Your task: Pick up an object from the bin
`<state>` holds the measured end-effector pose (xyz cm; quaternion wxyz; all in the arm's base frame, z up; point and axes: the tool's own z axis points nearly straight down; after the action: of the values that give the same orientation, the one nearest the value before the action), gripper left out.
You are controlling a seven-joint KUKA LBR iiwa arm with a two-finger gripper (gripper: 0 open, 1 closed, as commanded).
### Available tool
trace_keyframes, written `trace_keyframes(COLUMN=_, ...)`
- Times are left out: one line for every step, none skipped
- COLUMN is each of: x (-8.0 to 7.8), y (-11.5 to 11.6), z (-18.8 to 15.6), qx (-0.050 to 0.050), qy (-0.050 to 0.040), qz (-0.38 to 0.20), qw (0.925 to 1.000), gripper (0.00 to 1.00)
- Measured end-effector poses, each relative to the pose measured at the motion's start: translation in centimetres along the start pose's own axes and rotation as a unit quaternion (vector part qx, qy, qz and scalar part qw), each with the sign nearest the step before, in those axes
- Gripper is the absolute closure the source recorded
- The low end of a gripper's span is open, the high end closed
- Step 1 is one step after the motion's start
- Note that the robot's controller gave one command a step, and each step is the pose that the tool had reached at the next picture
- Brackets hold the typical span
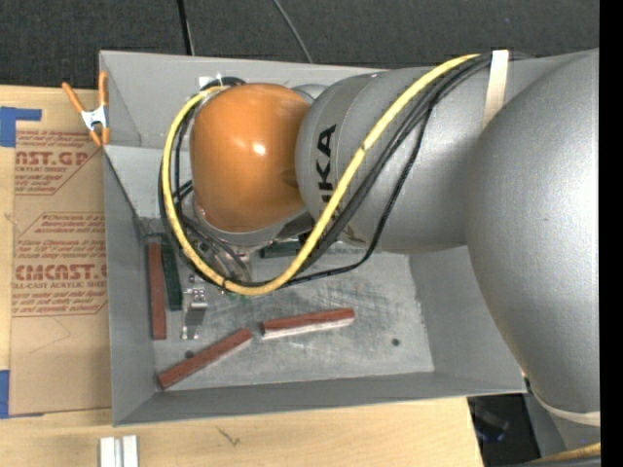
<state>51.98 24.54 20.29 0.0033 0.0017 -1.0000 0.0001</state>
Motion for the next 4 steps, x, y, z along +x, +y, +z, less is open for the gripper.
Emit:
trace_keyframes(x=-0.2, y=-0.1, z=-0.4, qx=-0.001, qy=-0.0035, qz=0.001, qw=1.0, gripper=0.0)
trace_keyframes(x=2.8, y=-6.1, z=4.5, qx=0.0, qy=-0.0044, qz=-0.114, qw=0.9934, gripper=0.0)
trace_keyframes(x=3.6, y=-7.4, z=6.7, qx=0.0, qy=-0.0026, qz=-0.199, qw=0.9799, gripper=0.0)
trace_keyframes(x=1.2, y=-5.2, z=8.1, qx=-0.001, qy=-0.0044, qz=-0.125, qw=0.9921, gripper=0.0)
